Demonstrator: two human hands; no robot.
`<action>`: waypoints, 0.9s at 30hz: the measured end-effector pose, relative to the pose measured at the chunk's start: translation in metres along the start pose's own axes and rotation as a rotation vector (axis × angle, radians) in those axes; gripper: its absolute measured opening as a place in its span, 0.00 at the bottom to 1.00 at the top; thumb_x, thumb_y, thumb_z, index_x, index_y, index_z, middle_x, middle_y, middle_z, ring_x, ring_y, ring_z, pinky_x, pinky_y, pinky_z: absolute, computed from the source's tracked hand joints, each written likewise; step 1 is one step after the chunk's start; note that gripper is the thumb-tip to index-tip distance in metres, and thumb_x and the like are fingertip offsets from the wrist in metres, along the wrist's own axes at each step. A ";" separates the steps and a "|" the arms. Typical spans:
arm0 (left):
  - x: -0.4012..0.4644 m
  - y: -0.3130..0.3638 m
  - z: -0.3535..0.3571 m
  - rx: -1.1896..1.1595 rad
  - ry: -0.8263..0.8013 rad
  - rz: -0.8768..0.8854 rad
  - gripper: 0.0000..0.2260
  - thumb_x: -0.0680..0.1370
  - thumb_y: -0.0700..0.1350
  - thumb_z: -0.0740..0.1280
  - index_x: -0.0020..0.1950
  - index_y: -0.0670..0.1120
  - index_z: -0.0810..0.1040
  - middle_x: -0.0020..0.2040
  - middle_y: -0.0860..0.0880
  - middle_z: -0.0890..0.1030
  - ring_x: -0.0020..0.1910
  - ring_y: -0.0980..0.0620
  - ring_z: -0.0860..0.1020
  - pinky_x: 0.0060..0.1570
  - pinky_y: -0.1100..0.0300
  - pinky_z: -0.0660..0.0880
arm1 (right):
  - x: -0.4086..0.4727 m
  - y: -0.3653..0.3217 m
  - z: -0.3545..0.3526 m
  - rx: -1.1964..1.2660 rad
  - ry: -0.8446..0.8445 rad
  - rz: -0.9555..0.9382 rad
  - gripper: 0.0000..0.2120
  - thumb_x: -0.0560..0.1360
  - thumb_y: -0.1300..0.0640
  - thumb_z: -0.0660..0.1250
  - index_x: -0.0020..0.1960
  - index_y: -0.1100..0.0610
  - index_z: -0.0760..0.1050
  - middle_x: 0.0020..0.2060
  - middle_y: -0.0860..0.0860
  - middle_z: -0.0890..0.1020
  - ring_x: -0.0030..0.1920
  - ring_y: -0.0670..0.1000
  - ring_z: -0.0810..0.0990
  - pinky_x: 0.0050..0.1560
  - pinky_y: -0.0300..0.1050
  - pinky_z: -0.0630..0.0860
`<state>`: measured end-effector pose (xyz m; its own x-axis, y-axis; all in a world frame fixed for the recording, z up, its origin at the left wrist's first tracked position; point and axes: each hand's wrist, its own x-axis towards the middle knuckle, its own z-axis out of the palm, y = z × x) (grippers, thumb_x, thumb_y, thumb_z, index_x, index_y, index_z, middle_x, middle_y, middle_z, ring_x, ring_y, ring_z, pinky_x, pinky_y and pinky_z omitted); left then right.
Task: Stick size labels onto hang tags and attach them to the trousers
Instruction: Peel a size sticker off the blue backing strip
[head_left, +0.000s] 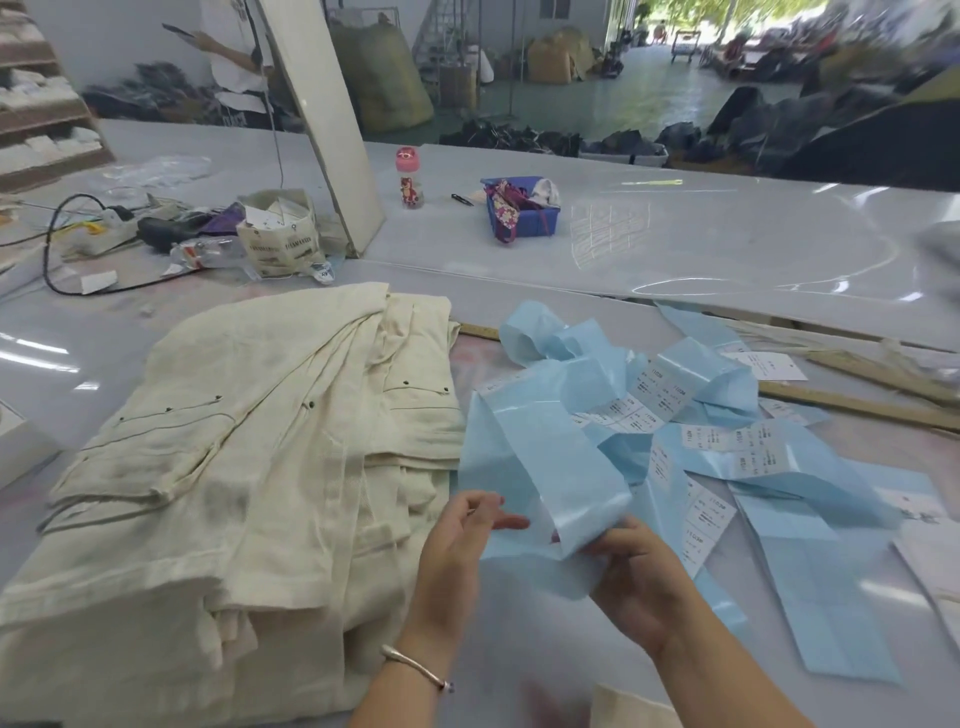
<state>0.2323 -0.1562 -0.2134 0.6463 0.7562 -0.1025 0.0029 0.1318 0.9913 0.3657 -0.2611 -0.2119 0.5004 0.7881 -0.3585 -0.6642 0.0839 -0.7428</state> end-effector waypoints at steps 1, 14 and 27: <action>0.002 0.004 0.005 -0.019 -0.026 -0.035 0.21 0.76 0.60 0.64 0.52 0.43 0.78 0.46 0.48 0.86 0.51 0.55 0.81 0.56 0.63 0.69 | -0.002 0.001 -0.004 -0.010 0.001 0.015 0.19 0.58 0.75 0.60 0.44 0.67 0.83 0.40 0.63 0.83 0.40 0.60 0.82 0.42 0.53 0.80; 0.018 0.004 0.005 -0.171 -0.171 -0.151 0.22 0.67 0.31 0.71 0.60 0.43 0.79 0.53 0.40 0.84 0.51 0.44 0.83 0.51 0.51 0.80 | -0.042 0.016 -0.028 -0.840 -0.481 0.195 0.30 0.61 0.75 0.60 0.62 0.62 0.74 0.60 0.60 0.78 0.64 0.59 0.74 0.65 0.47 0.69; -0.003 -0.021 -0.007 0.413 -0.088 0.125 0.20 0.73 0.31 0.66 0.49 0.56 0.85 0.46 0.54 0.86 0.48 0.58 0.82 0.52 0.50 0.79 | -0.008 -0.015 0.006 -0.468 0.142 -0.217 0.04 0.71 0.63 0.73 0.45 0.61 0.80 0.40 0.53 0.84 0.43 0.47 0.80 0.49 0.39 0.72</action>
<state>0.2253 -0.1567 -0.2343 0.7234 0.6903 0.0106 0.2138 -0.2386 0.9473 0.3685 -0.2646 -0.1947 0.6907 0.6898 -0.2171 -0.2346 -0.0703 -0.9696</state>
